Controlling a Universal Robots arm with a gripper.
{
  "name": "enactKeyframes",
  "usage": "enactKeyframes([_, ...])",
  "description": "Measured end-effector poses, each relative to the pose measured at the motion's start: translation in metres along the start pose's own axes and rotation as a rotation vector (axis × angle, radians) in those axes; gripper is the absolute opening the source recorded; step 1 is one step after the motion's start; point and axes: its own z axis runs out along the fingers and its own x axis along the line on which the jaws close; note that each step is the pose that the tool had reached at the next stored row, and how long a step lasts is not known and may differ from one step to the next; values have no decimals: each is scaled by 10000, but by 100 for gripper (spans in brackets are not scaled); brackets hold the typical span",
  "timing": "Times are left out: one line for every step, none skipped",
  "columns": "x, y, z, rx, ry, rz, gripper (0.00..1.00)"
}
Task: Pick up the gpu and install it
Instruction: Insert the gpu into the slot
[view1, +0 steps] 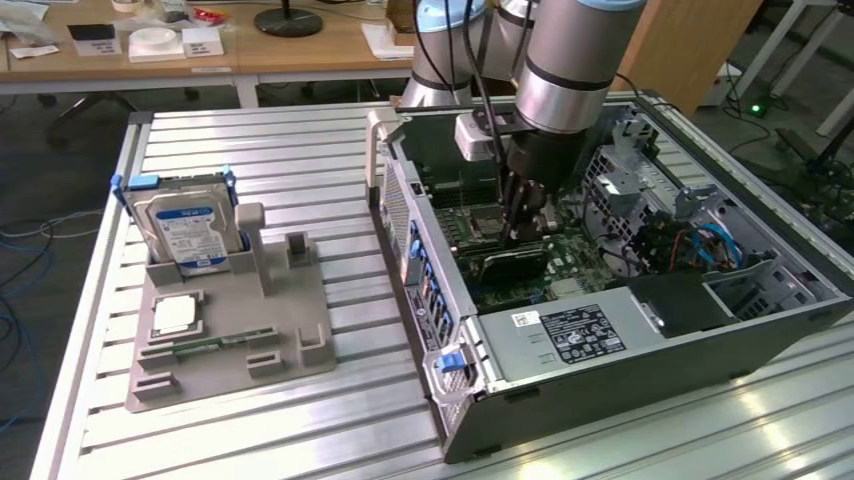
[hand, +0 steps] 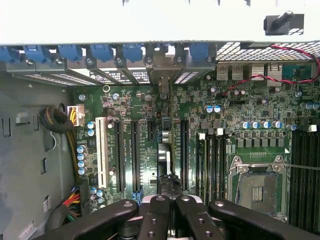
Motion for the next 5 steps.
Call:
enactKeyframes([0,0,0,0,0,0,11])
enactKeyframes([0,0,0,0,0,0,11])
enactKeyframes([0,0,0,0,0,0,11])
enactKeyframes([0,0,0,0,-1,0,11])
enactKeyframes([0,0,0,0,0,0,11])
